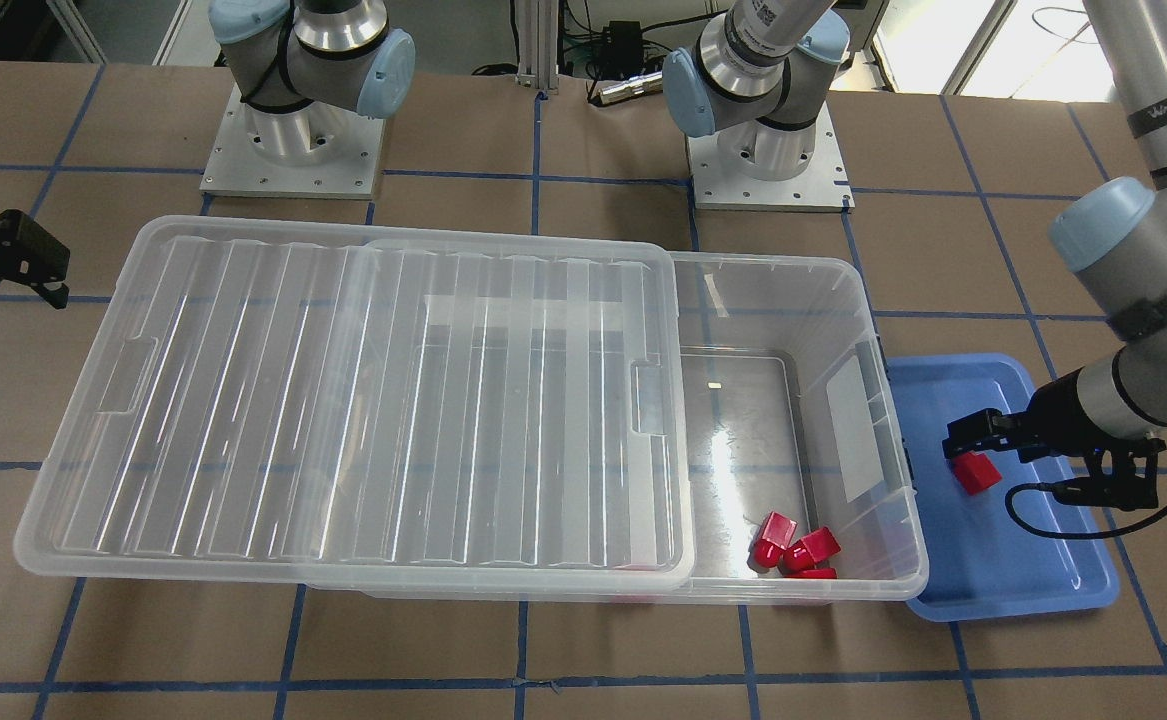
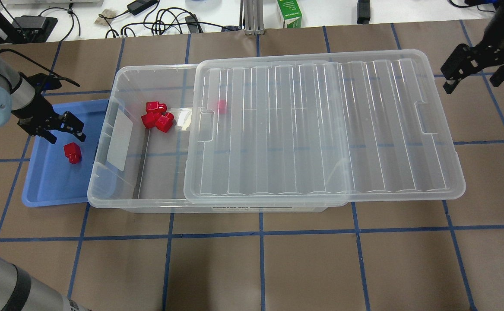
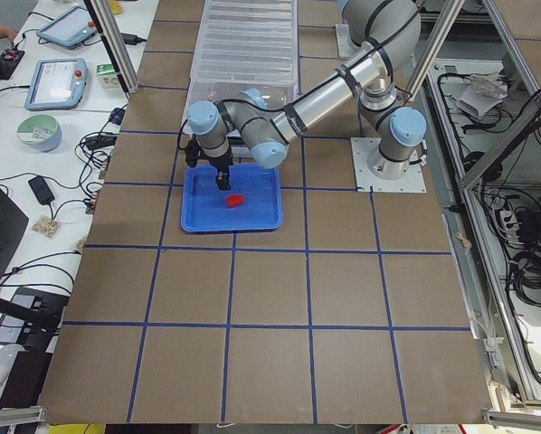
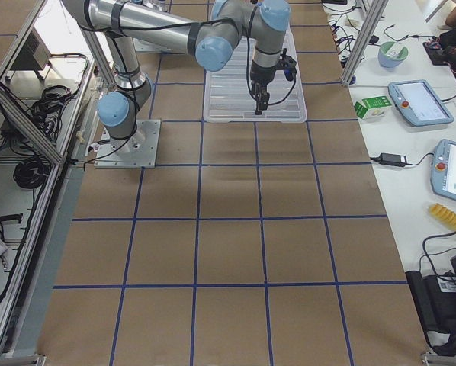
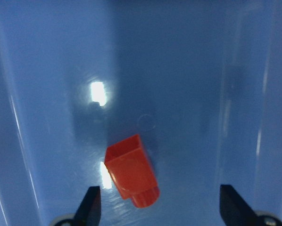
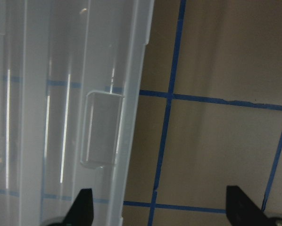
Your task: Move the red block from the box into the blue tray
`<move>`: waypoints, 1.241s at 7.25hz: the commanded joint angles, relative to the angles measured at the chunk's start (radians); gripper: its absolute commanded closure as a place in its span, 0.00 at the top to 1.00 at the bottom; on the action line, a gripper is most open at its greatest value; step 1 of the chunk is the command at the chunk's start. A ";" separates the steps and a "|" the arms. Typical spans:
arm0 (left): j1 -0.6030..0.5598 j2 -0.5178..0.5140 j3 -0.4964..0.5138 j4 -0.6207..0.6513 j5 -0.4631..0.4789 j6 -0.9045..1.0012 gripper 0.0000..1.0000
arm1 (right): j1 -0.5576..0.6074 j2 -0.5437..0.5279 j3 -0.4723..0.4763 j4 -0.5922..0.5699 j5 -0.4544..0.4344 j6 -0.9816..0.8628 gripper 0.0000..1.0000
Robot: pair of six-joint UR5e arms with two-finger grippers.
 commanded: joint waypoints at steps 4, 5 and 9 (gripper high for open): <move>-0.331 0.212 0.163 -0.226 0.000 -0.372 1.00 | -0.097 0.031 0.167 -0.124 0.016 -0.075 1.00; -0.406 0.256 0.147 -0.239 0.006 -0.408 1.00 | -0.097 0.034 0.166 -0.128 0.019 -0.070 1.00; -0.439 0.358 0.049 -0.230 0.050 -0.396 1.00 | -0.024 0.057 0.172 -0.195 0.030 0.091 1.00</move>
